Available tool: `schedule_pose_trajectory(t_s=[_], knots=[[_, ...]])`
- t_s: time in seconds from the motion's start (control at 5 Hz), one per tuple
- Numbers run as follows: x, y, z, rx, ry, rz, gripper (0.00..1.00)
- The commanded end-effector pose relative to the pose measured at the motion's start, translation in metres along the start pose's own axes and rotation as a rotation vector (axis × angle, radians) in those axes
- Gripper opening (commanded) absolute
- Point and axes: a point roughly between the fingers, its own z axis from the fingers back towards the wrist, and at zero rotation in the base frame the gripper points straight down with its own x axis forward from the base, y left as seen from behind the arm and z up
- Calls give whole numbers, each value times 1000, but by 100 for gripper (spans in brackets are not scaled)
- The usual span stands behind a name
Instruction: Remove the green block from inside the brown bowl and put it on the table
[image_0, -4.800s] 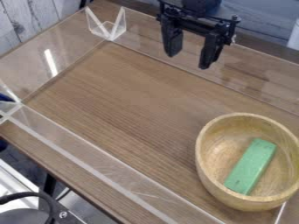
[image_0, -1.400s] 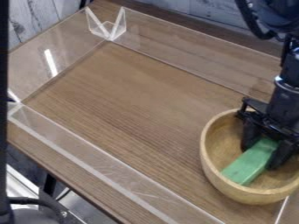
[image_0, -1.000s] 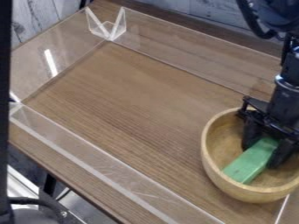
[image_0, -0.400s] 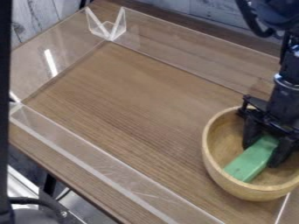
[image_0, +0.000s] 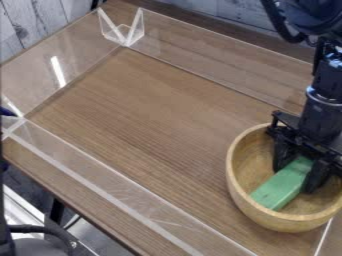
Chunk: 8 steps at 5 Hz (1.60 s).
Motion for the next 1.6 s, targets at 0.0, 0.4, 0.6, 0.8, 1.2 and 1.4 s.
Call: schedule_pose_trajectory(t_s=[0.0,0.4,0.6,0.8,1.2,1.4], knots=[[2,4,28,-4,-79,-3,0],[-3,9,39,-9,-95,-3,0],[-5,12,43,-11,-100,0,0],[-7,17,48,-12,-105,8,0],[-20,55,81,-4,-165,104,0],[-28,100,85,-9,-171,193,0]])
